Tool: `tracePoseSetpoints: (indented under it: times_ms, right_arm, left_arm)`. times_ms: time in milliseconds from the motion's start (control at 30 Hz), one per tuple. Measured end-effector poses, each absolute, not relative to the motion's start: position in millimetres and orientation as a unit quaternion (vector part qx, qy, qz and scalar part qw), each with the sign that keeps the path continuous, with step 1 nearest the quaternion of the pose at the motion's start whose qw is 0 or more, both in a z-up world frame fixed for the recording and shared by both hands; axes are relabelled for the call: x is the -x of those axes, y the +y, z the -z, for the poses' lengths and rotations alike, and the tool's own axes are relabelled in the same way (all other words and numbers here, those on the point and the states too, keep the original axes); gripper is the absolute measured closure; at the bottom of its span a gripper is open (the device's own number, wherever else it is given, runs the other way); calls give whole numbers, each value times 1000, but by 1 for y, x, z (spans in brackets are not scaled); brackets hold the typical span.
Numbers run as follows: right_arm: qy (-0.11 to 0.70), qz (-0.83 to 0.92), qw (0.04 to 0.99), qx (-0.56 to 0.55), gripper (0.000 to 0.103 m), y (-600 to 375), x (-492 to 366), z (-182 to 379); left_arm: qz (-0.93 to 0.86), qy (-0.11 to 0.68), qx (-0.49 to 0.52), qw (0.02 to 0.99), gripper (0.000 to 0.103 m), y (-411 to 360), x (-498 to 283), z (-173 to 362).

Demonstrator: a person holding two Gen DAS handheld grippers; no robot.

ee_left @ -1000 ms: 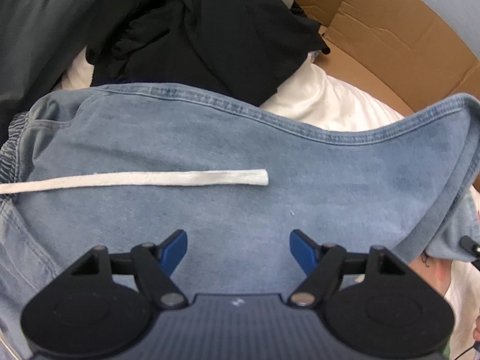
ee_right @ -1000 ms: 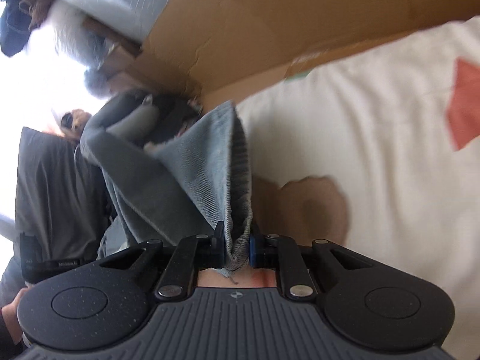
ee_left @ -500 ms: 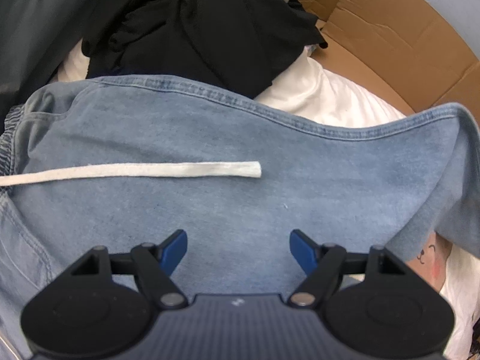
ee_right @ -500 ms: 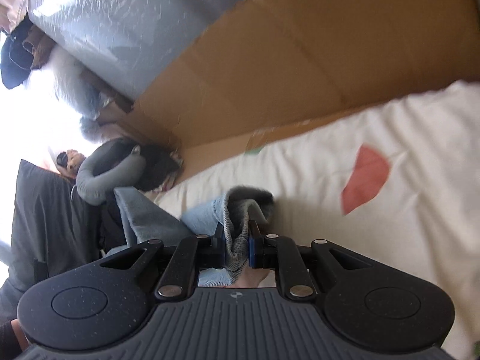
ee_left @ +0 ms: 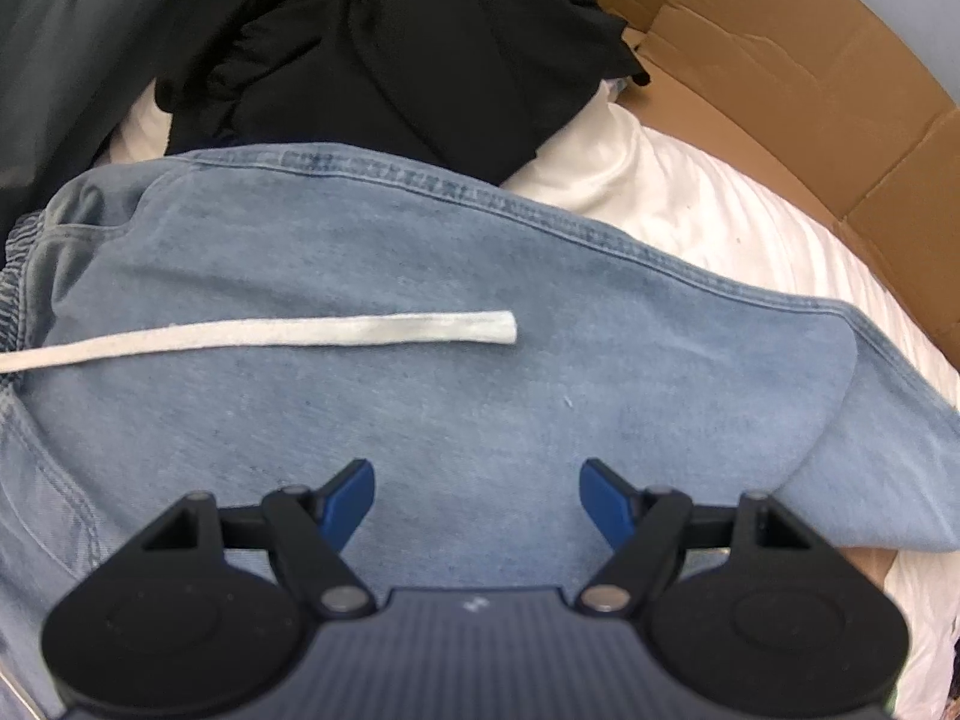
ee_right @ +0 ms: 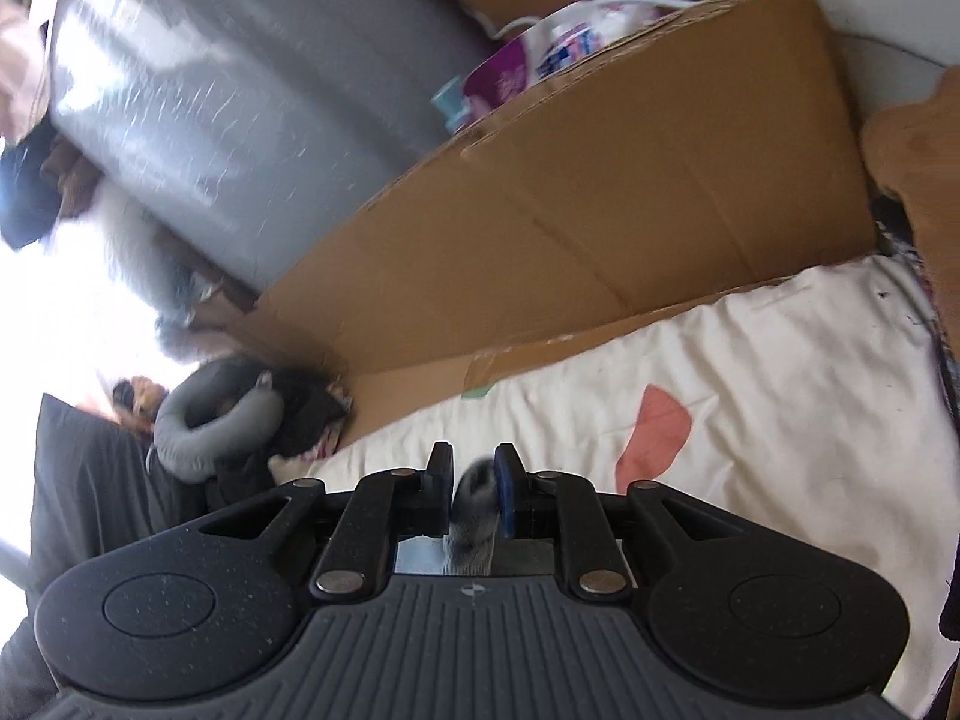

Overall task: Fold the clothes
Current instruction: 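Lay the cuff onto the sheet and open the right gripper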

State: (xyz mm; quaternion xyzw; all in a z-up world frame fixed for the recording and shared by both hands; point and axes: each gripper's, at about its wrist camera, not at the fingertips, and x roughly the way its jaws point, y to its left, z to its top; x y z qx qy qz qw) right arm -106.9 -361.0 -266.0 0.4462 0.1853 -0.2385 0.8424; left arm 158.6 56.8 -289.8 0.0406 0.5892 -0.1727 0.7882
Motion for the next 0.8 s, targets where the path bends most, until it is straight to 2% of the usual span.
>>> tracePoseSetpoints:
  times_ms: [67,100,133,167,233,267,333,800]
  right_arm:
    - [187,243,843,-441,83,-362,108,267]
    - [191,246,845,-436,77,-362,109,267]
    - [198,250,847,-424,67,-360,109,267]
    - [206,254,850,-413,62,-358,110,267]
    - [220,256,854,-396,58,-354,112,268]
    - [229,258,854,-390,53,-352,114,269]
    - [247,265,856,-368,47,-346,116,271]
    - [387,259,849,-250,46,-293,96,330]
  left_arm:
    - [174,587,-44,789,25,57,-158,289]
    - [174,587,-45,790,25,57,-158,289]
    - [174,586,-45,790,25,57,-158,289]
    - [174,586,-45,790,25,58,-158,289]
    - [174,586,-44,790,25,59,-158,290]
    - [174,587,-44,790,25,59,-159,291]
    - [174,588,-44,789,25,59,-159,293]
    - [203,582,-70,784,25,42,-150,291]
